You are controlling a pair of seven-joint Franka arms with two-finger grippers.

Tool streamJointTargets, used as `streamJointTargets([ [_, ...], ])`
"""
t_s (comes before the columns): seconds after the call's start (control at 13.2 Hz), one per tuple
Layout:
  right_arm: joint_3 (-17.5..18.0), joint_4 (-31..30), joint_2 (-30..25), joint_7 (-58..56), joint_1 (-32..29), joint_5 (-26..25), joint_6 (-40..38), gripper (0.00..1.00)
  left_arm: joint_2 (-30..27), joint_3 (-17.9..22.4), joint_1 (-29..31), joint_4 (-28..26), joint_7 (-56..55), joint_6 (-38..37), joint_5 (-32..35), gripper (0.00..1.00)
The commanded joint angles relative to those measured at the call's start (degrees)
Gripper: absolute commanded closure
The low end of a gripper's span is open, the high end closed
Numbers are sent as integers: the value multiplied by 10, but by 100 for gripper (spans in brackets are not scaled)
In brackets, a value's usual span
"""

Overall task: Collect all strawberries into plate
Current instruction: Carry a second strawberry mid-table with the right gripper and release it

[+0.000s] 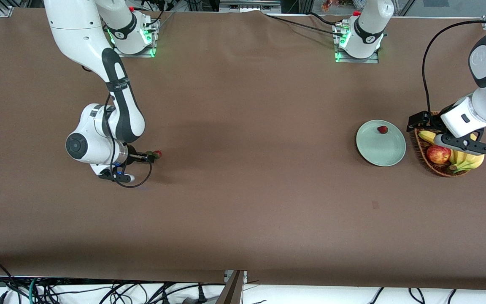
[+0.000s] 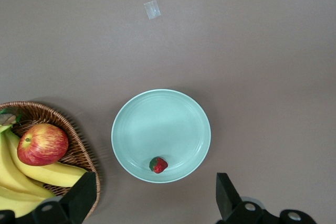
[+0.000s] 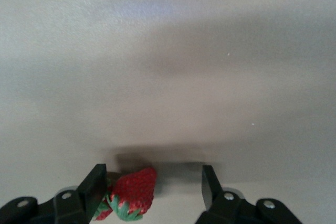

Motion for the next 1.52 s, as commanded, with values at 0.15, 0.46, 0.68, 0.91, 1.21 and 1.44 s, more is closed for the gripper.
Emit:
streamJointTargets([
  [0.15,2,-23,-6,-4,7,16,9,20,3,-4,-2,12,-39,-13,29,0],
  [0.46,13,-29,-10,-1,9,31,5,30,0,-23,-2,12,-84,-9,59,0],
  [0.68,13,-31,-11,-1,9,31,5,44,0,-27,-2,12,-84,-9,59,0],
  [0.91,13,-31,-15,-2,9,31,1,67,0,-28,-2,12,-83,-11,59,0],
  [1.21,12,-10,-23,-6,9,30,-21,86,0,-27,-2,12,-83,-11,59,0],
  [1.44,10,45,-27,-5,10,30,-78,86,0,-27,-2,12,-79,-11,59,0],
])
